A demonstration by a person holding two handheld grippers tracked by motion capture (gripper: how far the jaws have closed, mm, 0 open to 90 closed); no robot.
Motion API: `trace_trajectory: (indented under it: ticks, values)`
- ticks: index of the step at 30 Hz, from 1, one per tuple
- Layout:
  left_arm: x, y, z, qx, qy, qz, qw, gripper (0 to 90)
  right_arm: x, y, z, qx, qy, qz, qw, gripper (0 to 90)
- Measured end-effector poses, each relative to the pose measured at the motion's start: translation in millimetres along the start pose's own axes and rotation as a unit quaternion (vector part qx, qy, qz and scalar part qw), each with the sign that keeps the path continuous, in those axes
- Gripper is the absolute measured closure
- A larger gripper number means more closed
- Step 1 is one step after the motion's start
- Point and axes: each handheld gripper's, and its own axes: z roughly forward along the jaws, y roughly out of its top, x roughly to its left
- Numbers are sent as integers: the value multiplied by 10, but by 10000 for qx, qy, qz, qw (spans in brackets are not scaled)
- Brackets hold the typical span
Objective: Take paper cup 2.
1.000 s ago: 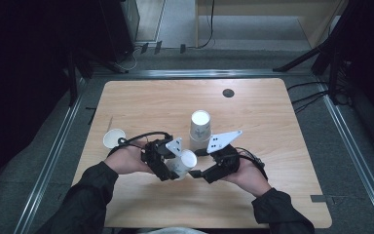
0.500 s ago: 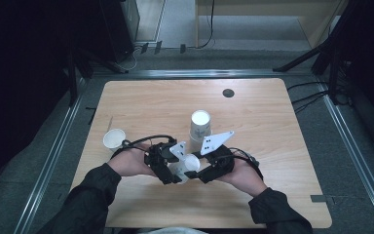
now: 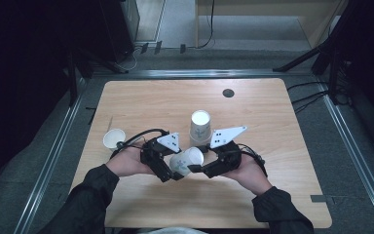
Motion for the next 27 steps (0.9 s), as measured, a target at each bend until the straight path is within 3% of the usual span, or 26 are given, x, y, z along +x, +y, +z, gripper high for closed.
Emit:
trace_trajectory:
  ticks: [4, 9, 12, 14, 19, 27]
  values:
    - [8, -26, -61, -412, -93, -131, 9990, 127, 24, 25, -55, -185, 55, 20, 9998, 351]
    - [0, -43, -55, -646, -126, -158, 9977, 131, 52, 66, -92, -372, 101, -4, 9993, 351]
    - [-30, -37, -42, -845, -6, -76, 9964, 132, 50, 70, -100, -452, 167, 19, 9988, 351]
    - [-24, -40, -35, -939, -87, -141, 9954, 143, 51, 73, -96, -511, 214, 24, 9985, 351]
    - [-39, -56, -35, -992, -184, -94, 9948, 218, 57, 79, -91, -537, 216, 23, 9983, 351]
    - [-66, -54, -42, -934, -112, 25, 9956, 266, 50, 71, -86, -531, 258, 58, 9982, 350]
